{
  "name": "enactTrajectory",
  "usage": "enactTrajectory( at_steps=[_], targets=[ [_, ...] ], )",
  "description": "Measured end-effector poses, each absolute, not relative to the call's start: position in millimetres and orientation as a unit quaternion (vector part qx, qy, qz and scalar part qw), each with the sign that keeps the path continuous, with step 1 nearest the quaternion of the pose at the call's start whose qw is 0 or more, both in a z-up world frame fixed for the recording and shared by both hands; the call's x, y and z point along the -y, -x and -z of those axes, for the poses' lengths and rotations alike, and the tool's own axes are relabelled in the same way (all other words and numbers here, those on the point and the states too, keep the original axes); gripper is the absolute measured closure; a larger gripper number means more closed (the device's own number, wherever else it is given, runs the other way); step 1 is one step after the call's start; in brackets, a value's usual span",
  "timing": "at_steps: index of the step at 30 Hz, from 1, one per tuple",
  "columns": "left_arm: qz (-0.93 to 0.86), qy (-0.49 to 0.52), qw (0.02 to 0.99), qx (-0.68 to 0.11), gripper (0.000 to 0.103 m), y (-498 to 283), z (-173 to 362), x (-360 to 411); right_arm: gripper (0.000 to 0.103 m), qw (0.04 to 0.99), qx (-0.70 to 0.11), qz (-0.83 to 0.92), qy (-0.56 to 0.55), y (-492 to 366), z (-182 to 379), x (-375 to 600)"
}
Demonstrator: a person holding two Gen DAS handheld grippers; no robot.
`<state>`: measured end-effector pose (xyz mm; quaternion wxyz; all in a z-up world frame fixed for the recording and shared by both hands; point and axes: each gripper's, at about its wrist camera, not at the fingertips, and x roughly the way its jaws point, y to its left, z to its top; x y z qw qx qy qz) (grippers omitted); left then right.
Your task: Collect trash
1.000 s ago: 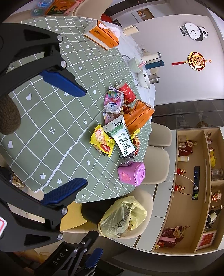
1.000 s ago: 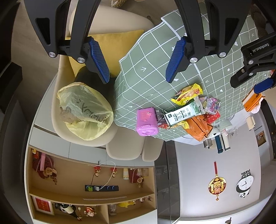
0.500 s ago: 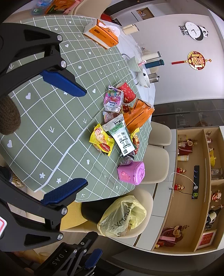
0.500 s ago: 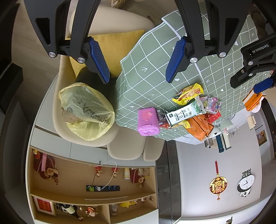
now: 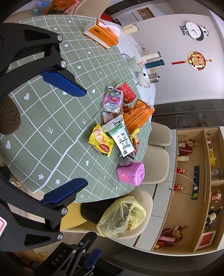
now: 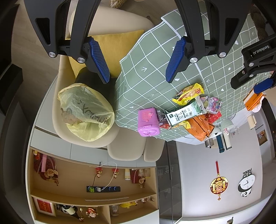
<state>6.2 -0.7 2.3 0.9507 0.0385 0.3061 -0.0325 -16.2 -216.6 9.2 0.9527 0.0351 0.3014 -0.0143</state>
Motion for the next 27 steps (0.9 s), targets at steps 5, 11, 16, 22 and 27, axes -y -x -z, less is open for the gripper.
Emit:
enactTrajectory(
  at_steps=[5,11,16,22,27],
  targets=[
    [0.032,-0.037,0.951,-0.307,0.012,-7.6,-2.6,-0.3,0.039,0.952,-0.303,0.015,-0.035,16.0,-9.0,216.8],
    [0.033,-0.036,0.95,-0.307,0.012,-10.2,-2.9,-1.6,0.039,0.952,-0.304,0.016,-0.036,13.7,-7.4,216.2],
    [0.033,-0.035,0.95,-0.309,0.012,-12.8,-2.6,-2.6,0.039,0.951,-0.305,0.017,-0.037,11.5,-5.7,215.4],
    [0.034,-0.034,0.949,-0.312,0.012,-16.7,-0.4,-3.8,0.039,0.95,-0.309,0.017,-0.036,8.4,-3.5,214.5],
    [0.038,-0.036,0.947,-0.317,0.012,-23.3,5.5,-4.8,0.039,0.948,-0.315,0.023,-0.041,2.7,0.0,215.0]
  ],
)
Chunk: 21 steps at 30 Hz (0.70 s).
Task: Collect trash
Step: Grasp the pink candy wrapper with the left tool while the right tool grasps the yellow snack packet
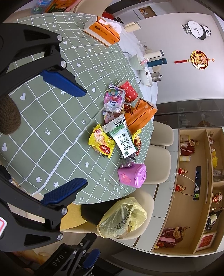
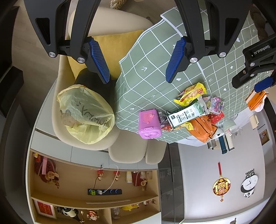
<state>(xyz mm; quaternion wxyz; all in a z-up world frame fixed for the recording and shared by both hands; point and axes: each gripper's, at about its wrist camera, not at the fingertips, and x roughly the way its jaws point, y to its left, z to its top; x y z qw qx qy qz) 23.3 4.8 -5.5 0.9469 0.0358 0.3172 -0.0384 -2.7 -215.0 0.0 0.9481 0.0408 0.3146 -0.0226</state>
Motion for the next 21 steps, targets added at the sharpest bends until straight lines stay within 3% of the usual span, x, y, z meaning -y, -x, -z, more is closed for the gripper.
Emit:
enactTrajectory(
  at_steps=[13,21],
  targets=[
    [0.077,0.007,0.933,-0.353,0.012,-126.0,34.2,-41.1,0.039,0.935,-0.353,0.027,-0.002,-42.9,9.5,235.0],
    [0.143,-0.093,0.927,-0.333,0.009,-210.9,37.5,-8.6,0.039,0.924,-0.383,-0.009,-0.009,-104.6,25.0,251.4]
  ],
)
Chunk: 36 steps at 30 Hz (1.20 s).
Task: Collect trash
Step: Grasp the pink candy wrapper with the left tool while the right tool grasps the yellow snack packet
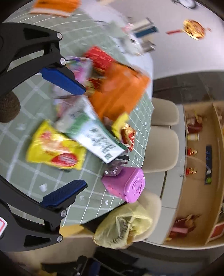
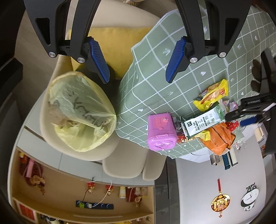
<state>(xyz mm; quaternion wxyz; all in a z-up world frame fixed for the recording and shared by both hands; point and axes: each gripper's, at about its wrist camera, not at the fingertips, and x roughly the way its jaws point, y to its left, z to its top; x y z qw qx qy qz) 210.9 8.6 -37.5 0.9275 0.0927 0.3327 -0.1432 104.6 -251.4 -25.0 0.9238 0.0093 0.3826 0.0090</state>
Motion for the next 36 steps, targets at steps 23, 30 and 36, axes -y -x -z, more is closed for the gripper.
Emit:
enactTrajectory(
  at_steps=[23,30,36],
  targets=[
    [0.046,-0.05,0.886,-0.459,0.09,-279.1,54.8,-3.1,0.039,0.885,-0.433,-0.168,0.028,-224.2,67.9,243.1],
    [0.077,0.027,0.889,-0.45,0.062,-240.8,47.0,-60.6,0.039,0.861,-0.462,-0.203,-0.063,-215.7,68.8,177.4],
    [0.069,0.062,0.893,-0.441,0.055,-215.0,46.6,-124.6,0.043,0.85,-0.499,-0.161,-0.048,-208.6,92.0,123.9]
  ],
)
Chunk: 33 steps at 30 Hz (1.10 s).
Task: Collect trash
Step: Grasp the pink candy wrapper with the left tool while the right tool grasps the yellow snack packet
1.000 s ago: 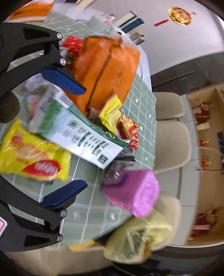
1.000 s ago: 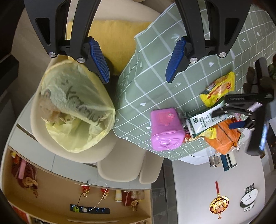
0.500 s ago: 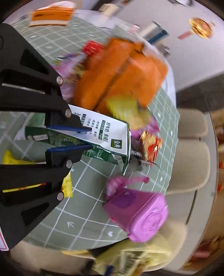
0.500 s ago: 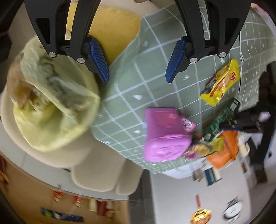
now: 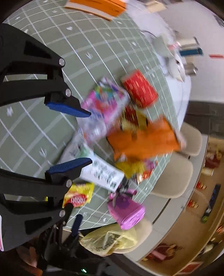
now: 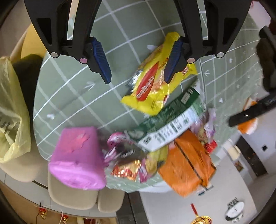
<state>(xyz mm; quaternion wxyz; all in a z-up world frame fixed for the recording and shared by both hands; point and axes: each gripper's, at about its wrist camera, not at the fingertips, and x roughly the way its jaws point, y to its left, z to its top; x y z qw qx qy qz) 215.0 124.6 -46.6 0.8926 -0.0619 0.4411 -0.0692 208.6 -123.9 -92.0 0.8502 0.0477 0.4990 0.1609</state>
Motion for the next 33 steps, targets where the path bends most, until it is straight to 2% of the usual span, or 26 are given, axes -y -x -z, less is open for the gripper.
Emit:
enactTrajectory(
  at_steps=[7,9,10,11,14,18,23,33],
  targets=[
    [0.047,0.151,0.877,-0.454,0.051,-212.8,67.3,-179.5,0.041,0.848,-0.508,-0.144,-0.04,-221.1,101.4,88.8],
    [0.049,0.168,0.872,-0.457,0.05,-218.6,72.0,-186.0,0.043,0.848,-0.507,-0.143,-0.049,-227.9,104.0,87.1],
    [0.048,0.174,0.871,-0.457,0.05,-222.7,73.6,-186.3,0.057,0.848,-0.509,-0.138,-0.057,-231.5,103.7,89.8],
    [0.046,0.182,0.869,-0.457,0.05,-229.0,75.7,-187.7,0.081,0.847,-0.512,-0.135,-0.058,-233.8,103.4,91.6],
    [0.037,0.208,0.866,-0.454,0.05,-243.3,80.5,-190.9,0.093,0.841,-0.517,-0.147,-0.058,-232.0,100.0,100.0],
    [0.004,0.214,0.871,-0.442,0.05,-258.8,89.0,-201.9,0.095,0.859,-0.491,-0.146,-0.025,-219.2,82.5,116.7],
    [0.031,0.249,0.845,-0.473,0.05,-255.1,109.2,-207.8,0.096,0.865,-0.485,-0.119,-0.039,-209.3,81.6,143.9],
    [0.007,0.192,0.873,-0.448,0.046,-300.5,111.2,-180.8,0.096,0.854,-0.5,-0.132,-0.052,-209.5,94.4,144.2]
  ],
)
